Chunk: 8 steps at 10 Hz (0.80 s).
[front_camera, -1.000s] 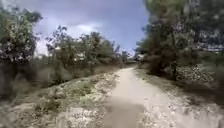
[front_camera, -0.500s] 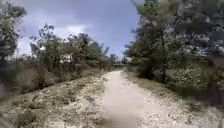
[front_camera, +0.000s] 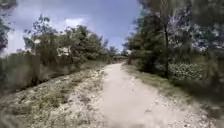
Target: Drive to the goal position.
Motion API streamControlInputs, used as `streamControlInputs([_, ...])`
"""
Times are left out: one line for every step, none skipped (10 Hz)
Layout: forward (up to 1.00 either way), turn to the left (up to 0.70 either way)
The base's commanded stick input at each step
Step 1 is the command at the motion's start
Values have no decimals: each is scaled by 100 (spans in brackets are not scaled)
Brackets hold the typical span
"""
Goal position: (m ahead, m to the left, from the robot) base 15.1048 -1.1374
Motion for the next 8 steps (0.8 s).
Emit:
streamControlInputs([50,0])
streamControlInputs([50,0])
streamControlInputs([50,0])
streamControlInputs([50,0])
streamControlInputs([50,0])
streamControlInputs([50,0])
streamControlInputs([50,0])
streamControlInputs([50,0])
